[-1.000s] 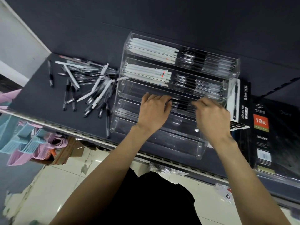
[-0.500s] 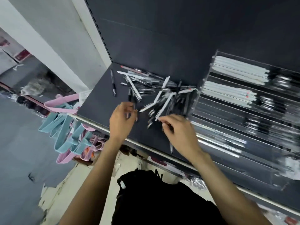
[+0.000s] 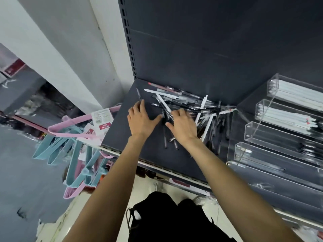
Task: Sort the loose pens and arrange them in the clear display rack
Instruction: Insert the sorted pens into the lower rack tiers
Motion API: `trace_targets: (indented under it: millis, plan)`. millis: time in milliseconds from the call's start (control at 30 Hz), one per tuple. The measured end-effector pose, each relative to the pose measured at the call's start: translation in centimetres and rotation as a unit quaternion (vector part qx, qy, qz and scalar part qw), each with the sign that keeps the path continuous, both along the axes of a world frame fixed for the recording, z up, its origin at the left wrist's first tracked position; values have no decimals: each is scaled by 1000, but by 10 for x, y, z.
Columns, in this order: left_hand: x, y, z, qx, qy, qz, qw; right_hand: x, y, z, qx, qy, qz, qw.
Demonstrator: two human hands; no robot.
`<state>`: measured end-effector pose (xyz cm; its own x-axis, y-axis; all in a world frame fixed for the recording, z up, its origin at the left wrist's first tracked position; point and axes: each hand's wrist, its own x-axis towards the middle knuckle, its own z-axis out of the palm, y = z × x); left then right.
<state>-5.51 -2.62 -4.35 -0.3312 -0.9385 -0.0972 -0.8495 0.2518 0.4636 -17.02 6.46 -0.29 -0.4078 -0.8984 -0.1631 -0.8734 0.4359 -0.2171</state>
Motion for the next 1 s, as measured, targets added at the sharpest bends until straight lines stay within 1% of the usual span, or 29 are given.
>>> trace_targets:
  millis: [100,200,333,500,600,667,700,733,767,800,867,933,1000]
  plan:
    - [0,-1,0,-30,-24,-40,998,2,0,-4,-2,17,-25,1000]
    - [8,4,1,-40,14,-32,999,2,-2,-4,-13,25,-40,999]
    - [18,3,8,15,58,-3,998,4,-16,0,4,46,-39,998]
    - [18,-4,19,114,63,-13,991,7,-29,0,53,14,-30,998]
    - [17,7,19,139,66,-22,988,11,-28,0,62,27,-17,998]
    - [17,16,16,154,95,-4,983,11,-23,0,51,14,-16,998]
    - [18,19,14,174,125,18,977,9,-21,0,37,-7,-26,999]
    - [19,21,13,207,177,49,961,7,-17,2,20,-30,-39,999]
    - [19,24,14,251,248,85,932,5,-13,4,0,-52,-47,998]
    - [20,28,16,294,320,117,893,3,-8,6,-23,-71,-49,996]
    - [18,38,27,354,429,147,818,4,3,12,-71,-105,-49,991]
    - [13,49,39,395,506,150,752,9,16,20,-118,-168,-59,977]
    - [7,58,50,415,554,142,708,16,29,26,-154,-239,-75,956]
